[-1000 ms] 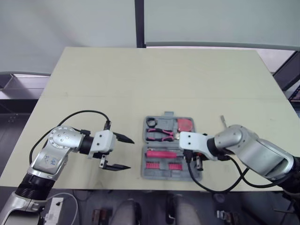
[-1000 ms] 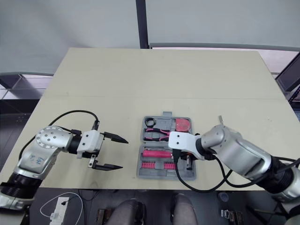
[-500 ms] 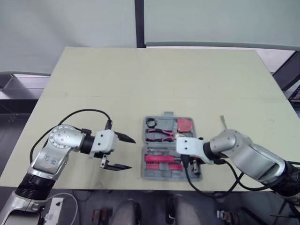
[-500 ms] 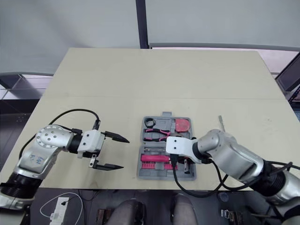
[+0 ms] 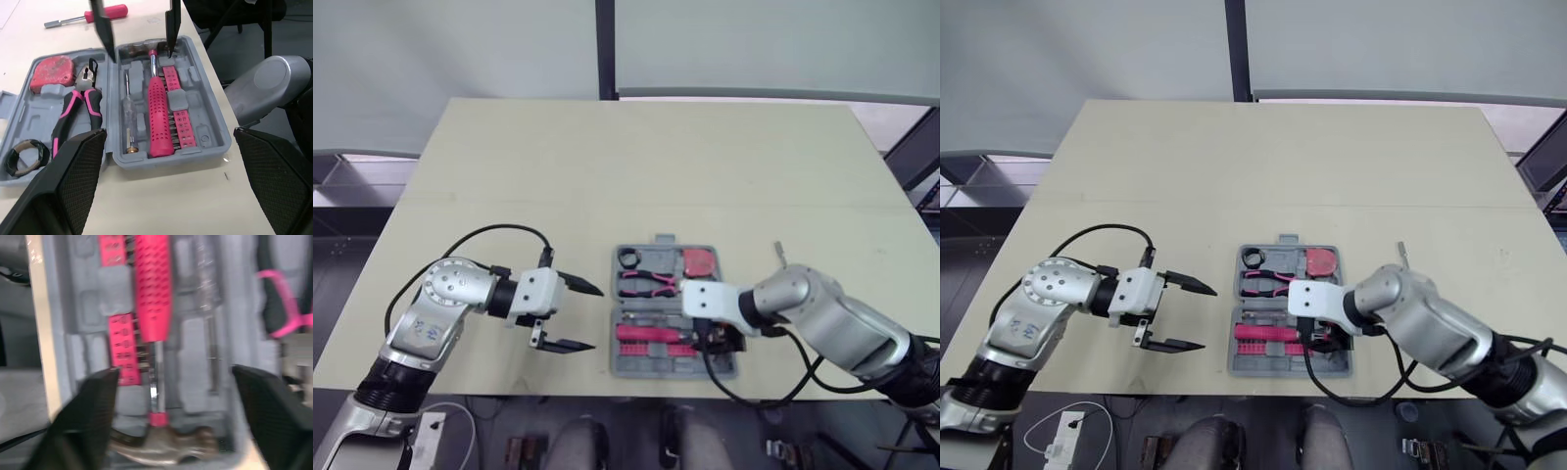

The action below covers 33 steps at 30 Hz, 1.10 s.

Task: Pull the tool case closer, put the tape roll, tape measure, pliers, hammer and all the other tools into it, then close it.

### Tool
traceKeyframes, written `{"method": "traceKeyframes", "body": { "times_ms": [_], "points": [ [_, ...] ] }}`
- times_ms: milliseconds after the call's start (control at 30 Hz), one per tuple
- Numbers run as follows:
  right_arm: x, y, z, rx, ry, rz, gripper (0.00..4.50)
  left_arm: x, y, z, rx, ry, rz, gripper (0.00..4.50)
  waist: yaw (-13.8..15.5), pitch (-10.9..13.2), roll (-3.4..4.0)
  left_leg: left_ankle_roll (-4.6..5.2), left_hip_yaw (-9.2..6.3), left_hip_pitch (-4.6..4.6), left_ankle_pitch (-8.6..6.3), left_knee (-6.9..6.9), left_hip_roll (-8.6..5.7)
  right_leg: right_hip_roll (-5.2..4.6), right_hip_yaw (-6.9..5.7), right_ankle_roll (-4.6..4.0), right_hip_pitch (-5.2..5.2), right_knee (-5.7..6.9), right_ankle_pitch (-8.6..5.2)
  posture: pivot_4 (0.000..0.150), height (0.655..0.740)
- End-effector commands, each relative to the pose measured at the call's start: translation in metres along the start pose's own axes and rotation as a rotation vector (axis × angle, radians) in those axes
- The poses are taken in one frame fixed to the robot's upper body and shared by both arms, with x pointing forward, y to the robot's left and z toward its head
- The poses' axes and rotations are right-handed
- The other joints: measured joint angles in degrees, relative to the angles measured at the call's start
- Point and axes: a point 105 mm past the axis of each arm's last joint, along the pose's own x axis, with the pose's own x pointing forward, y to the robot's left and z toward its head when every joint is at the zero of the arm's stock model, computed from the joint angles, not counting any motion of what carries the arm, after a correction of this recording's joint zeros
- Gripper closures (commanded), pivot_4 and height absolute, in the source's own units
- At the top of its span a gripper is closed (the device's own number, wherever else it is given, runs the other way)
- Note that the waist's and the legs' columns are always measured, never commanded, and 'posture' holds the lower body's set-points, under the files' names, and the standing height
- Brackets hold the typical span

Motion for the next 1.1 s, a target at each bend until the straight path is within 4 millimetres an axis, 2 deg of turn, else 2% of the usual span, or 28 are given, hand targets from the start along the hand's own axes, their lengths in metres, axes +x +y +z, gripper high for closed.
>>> {"method": "traceKeyframes", "body": {
  "times_ms": [33, 100, 233, 267, 333, 400, 567, 800, 1100],
  "points": [
    [-0.004, -0.003, 0.006, 0.014, -0.111, -0.017, 0.04, 0.000, 0.003, 0.003, 0.026, -0.007, 0.002, 0.00, -0.02, 0.00, 0.00, 0.00, 0.00, 0.01, 0.00, -0.01, 0.00, 0.00, -0.02, 0.00, 0.01, 0.00, 0.00, 0.150, 0.7400],
    [-0.002, -0.004, 0.006, 0.053, -0.176, -0.027, 0.04, 0.000, 0.003, 0.004, 0.028, -0.007, 0.004, 0.00, 0.00, 0.00, -0.01, 0.00, 0.01, 0.01, 0.00, 0.00, 0.00, 0.01, -0.02, 0.00, 0.02, 0.01, 0.00, 0.150, 0.7400],
    [0.000, -0.002, 0.017, 0.143, -0.454, -0.042, 0.04, 0.000, 0.003, 0.004, 0.030, -0.009, 0.005, 0.00, 0.06, -0.02, -0.03, 0.00, 0.01, 0.03, 0.00, 0.00, 0.01, 0.04, -0.02, 0.00, 0.05, 0.02, 0.00, 0.150, 0.7400],
    [0.000, 0.003, 0.016, 0.133, -0.497, -0.032, 0.28, 0.000, 0.003, 0.004, 0.030, -0.009, 0.005, 0.00, 0.09, -0.02, -0.03, 0.00, 0.02, 0.04, 0.00, -0.01, 0.00, 0.05, -0.01, 0.00, 0.05, 0.02, 0.00, 0.150, 0.7400],
    [0.004, 0.014, 0.012, 0.121, -0.568, -0.019, 0.91, 0.000, 0.003, 0.004, 0.031, -0.010, 0.004, 0.00, 0.30, -0.02, -0.03, 0.00, 0.02, 0.03, 0.00, 0.00, -0.02, 0.03, 0.00, 0.01, 0.06, 0.01, 0.00, 0.150, 0.7400],
    [0.008, 0.020, 0.009, 0.136, -0.603, -0.016, 1.81, 0.000, 0.002, 0.004, 0.032, -0.010, 0.002, 0.00, 0.36, -0.03, -0.05, 0.00, 0.01, 0.06, 0.00, 0.00, -0.02, 0.04, -0.01, 0.02, 0.09, -0.01, 0.01, 0.150, 0.7400],
    [0.028, 0.024, -0.006, 0.191, -0.622, -0.045, 4.48, 0.000, 0.004, 0.004, 0.034, -0.007, 0.005, 0.00, 0.03, -0.03, -0.04, 0.00, 0.03, 0.15, 0.00, -0.01, 0.01, 0.08, 0.03, 0.01, 0.12, 0.04, 0.01, 0.150, 0.7400],
    [0.043, 0.037, -0.015, 0.150, -0.583, -0.022, 4.48, -0.003, 0.004, 0.004, 0.034, -0.001, 0.009, 0.00, 0.00, -0.03, -0.04, 0.00, 0.02, 0.15, 0.00, 0.00, 0.02, 0.08, 0.03, 0.01, 0.12, 0.04, 0.00, 0.150, 0.7400],
    [0.048, 0.022, -0.026, 0.128, -0.519, -0.107, 4.48, -0.004, 0.006, 0.002, 0.035, 0.002, 0.014, 0.00, 0.05, -0.03, -0.04, 0.00, 0.02, 0.15, 0.00, 0.01, 0.01, 0.06, 0.04, 0.01, 0.13, 0.04, 0.00, 0.150, 0.7400]
  ]
}}
